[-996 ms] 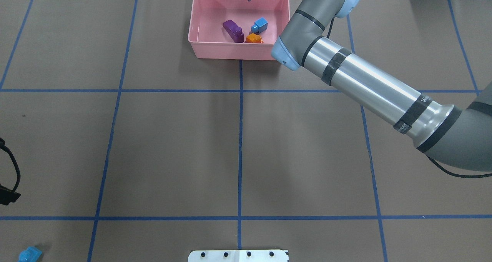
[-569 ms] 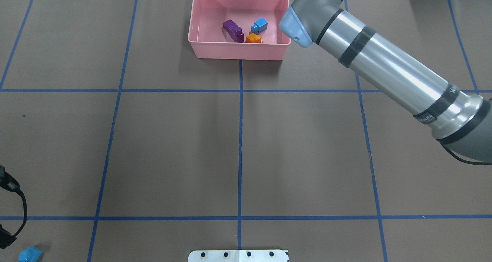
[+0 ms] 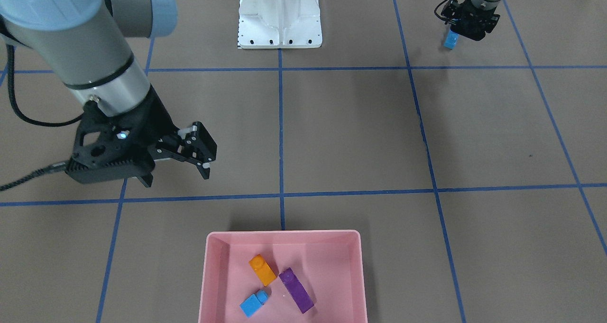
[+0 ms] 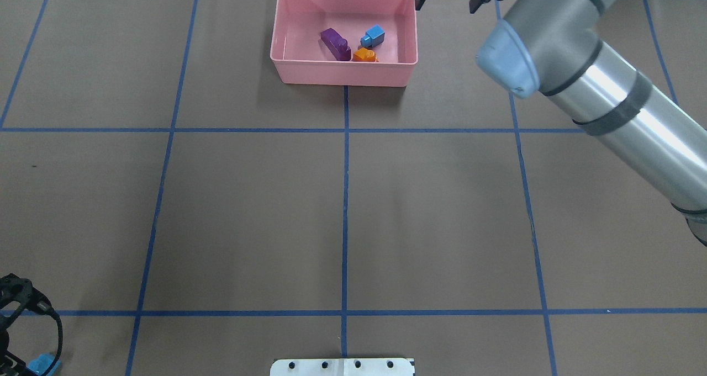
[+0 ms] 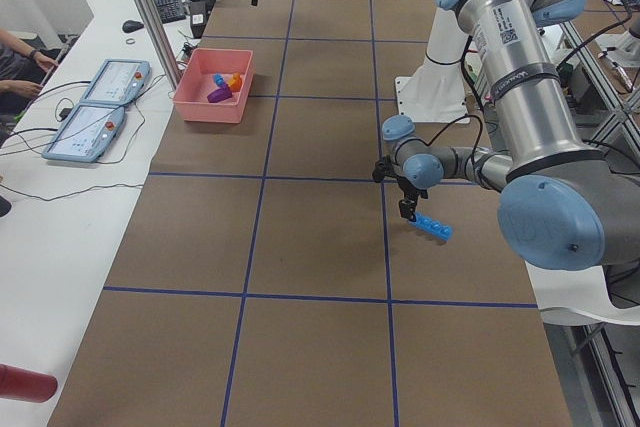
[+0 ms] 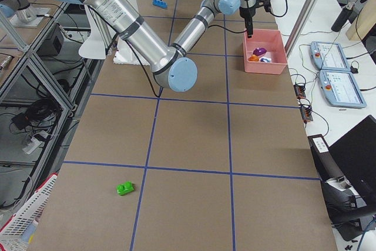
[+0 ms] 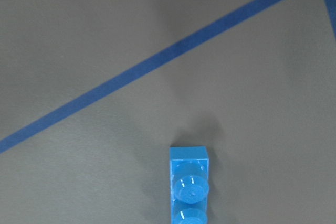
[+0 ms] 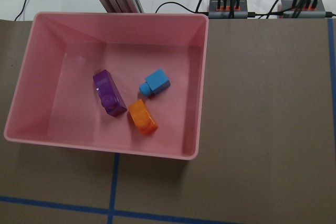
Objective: Put all blocks into box
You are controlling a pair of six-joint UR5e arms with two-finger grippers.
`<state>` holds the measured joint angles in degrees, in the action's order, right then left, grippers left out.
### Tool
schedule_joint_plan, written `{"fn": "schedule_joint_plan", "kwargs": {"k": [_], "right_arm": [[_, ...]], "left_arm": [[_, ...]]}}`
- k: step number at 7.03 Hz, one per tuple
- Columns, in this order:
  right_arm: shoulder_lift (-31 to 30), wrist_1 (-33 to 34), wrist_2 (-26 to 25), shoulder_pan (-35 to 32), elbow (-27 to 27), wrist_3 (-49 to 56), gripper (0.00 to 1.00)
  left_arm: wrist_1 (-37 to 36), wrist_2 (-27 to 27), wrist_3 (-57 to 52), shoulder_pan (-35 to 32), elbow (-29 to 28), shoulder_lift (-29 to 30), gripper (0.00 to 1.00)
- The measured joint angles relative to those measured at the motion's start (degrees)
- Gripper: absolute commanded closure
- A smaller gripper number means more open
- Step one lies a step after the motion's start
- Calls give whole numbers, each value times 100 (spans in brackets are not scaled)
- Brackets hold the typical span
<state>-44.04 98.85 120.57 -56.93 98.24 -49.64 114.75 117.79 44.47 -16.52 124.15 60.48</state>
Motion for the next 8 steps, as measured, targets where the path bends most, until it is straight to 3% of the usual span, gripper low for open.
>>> {"fn": "schedule_joint_plan", "kwargs": {"k": [2,5,6,7,8], "right_arm": [[-319,1250,114,-98,1020,424,0],[-637,2093,131,-293,1612,1136,0],[-791,2400,131,-392,1814,1441,0],[-966,2774,130,-493,2027,1834,0],[-1113,3172,130,-586,2191,2261,0]], "left_arm": [[115,-237,308,425,-118,0,0],[137,-330,353,649,-345,24,0],[141,-332,351,664,-410,46,5],[156,-330,347,668,-449,60,34],[193,-328,344,668,-469,65,83]]}}
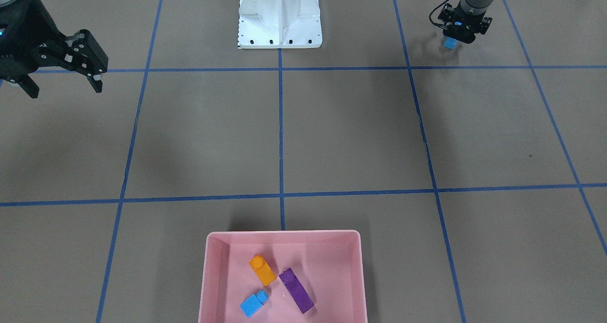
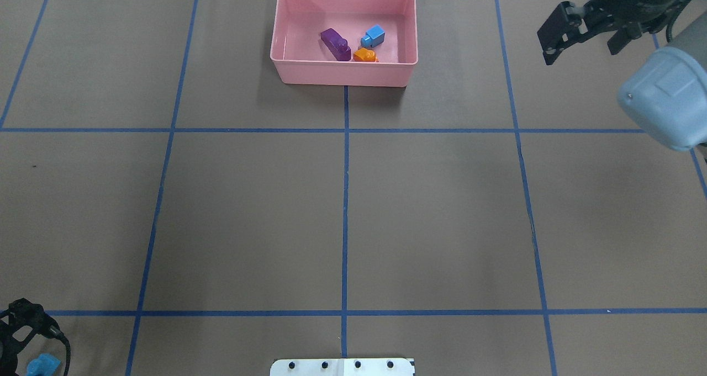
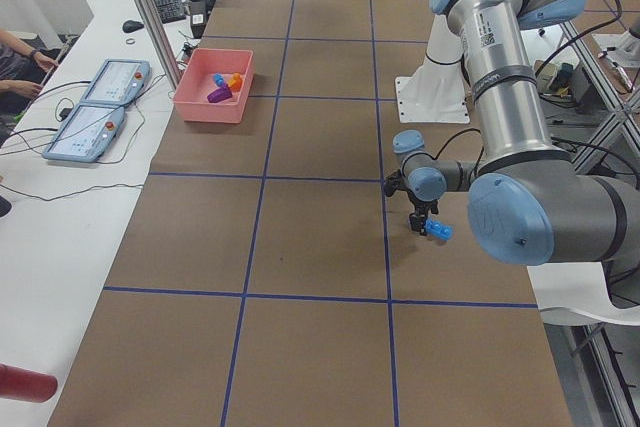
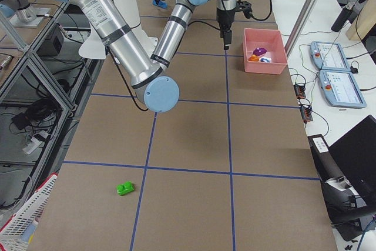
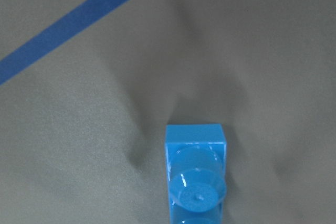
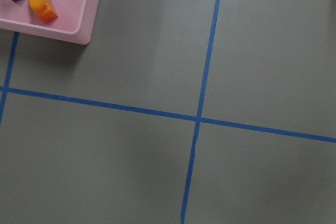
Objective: Put all blocks into box
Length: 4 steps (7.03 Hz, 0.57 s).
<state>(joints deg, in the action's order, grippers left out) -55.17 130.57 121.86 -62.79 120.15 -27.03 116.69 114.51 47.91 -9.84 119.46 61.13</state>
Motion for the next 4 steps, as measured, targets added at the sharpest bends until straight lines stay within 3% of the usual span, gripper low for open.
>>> {"fn": "schedule_joint_plan", "kwargs": {"k": [1,4], "right_arm": [[-73,369,-11,-63,69,362,0],[-512,808,-66,-263,105,1411,0]], "left_arm": [[37,1,-12,0,-2,3,100],[115,10,-10,3,80,-8,100]]}}
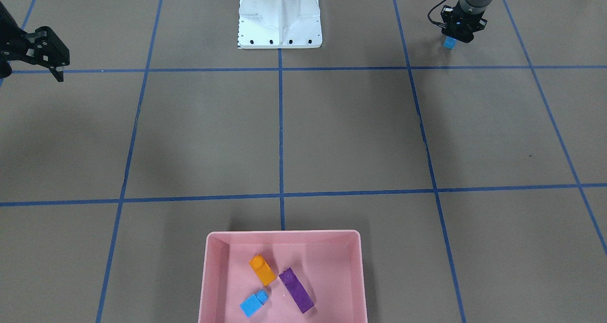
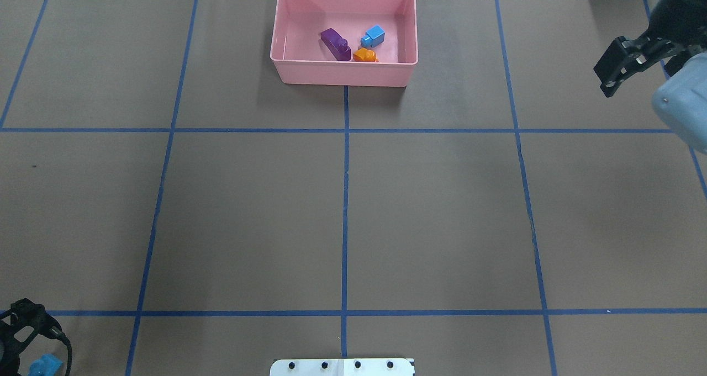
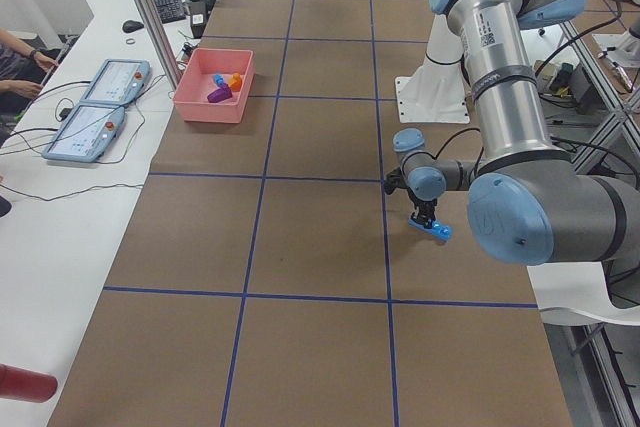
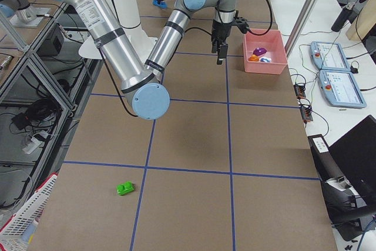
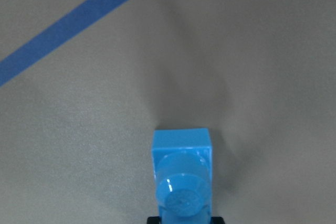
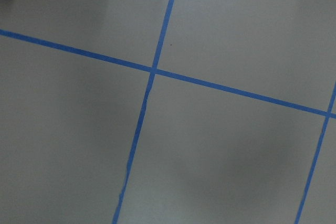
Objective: Put all blocks into box
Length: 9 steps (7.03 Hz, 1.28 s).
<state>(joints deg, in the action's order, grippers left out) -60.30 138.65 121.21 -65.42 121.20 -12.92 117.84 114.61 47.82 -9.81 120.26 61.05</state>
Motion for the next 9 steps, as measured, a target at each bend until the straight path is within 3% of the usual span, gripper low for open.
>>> {"fn": "schedule_joint_plan", "kwargs": {"k": [4,5,7,9], "right_arm": [[-1215,-36,-9,-353,237,1291,0],[-1516,-116,-8,-359,224,1507,0],[-2101,-926,43,-353,-78,1644,0],[-2789,-1850,66,-349,-458,1679,0]], "left_arm": [[38,140,35,-429,948,-300,100],[35,370,33,-840,1165,-283,100],[6,1453,10,-2213,1370,72,100],[-82,2226,-19,-3433,1162,985,100]]}}
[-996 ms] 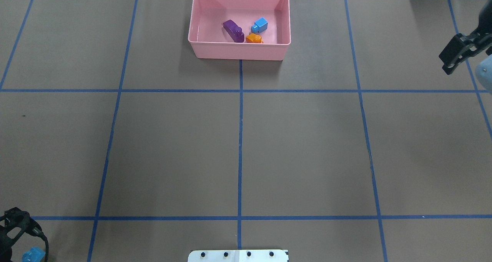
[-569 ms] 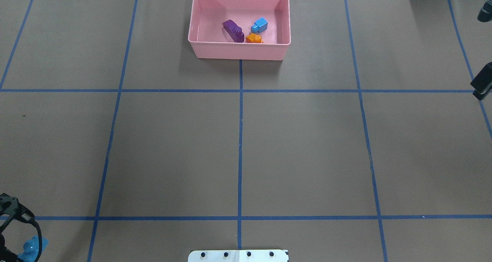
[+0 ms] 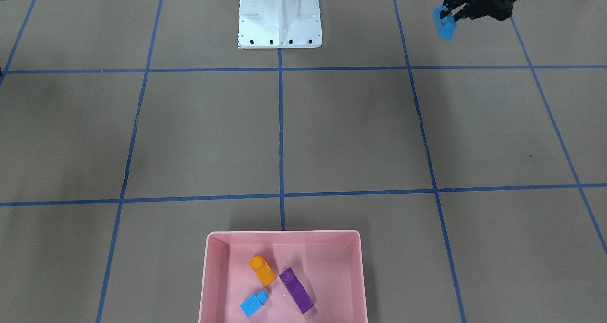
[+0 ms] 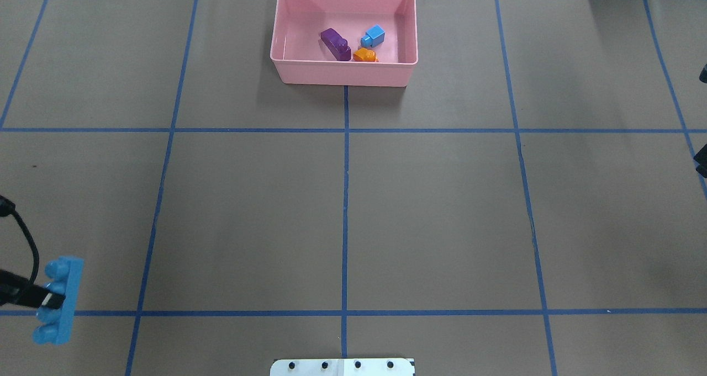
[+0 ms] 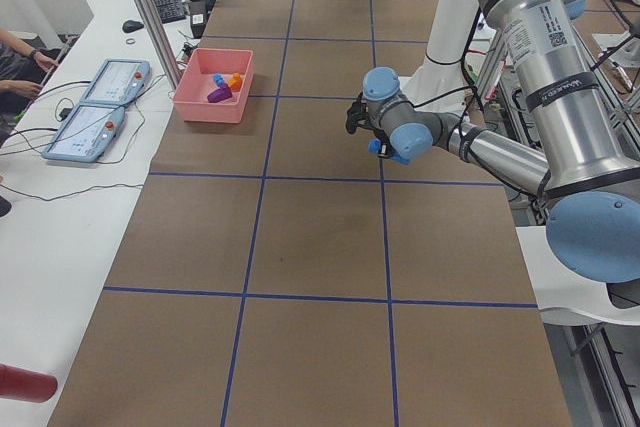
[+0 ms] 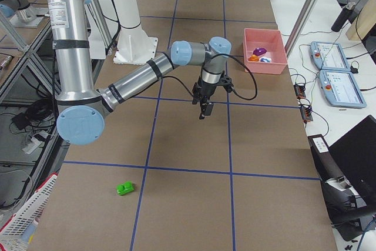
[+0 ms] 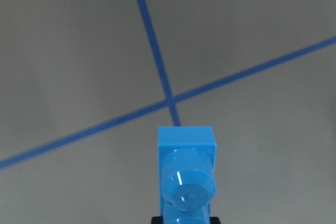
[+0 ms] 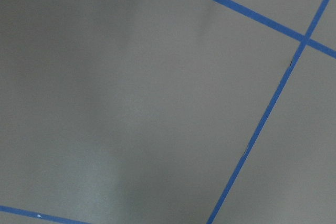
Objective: Put all blocks into box
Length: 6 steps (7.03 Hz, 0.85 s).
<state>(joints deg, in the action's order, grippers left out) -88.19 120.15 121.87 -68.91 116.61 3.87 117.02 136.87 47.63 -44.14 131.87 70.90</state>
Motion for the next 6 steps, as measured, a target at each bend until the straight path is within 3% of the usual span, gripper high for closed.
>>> {"fn": "schedule_joint_plan", "kwargs": {"k": [3,6], "right_arm": [[-646,-304,-30,0,-313,240,0],[-972,-355,-143,14,-598,297,0]], "left_arm": [[-853,580,175,-891,-704,2068,100],[-1045,184,1253,-938,-1685,3793,100]]}}
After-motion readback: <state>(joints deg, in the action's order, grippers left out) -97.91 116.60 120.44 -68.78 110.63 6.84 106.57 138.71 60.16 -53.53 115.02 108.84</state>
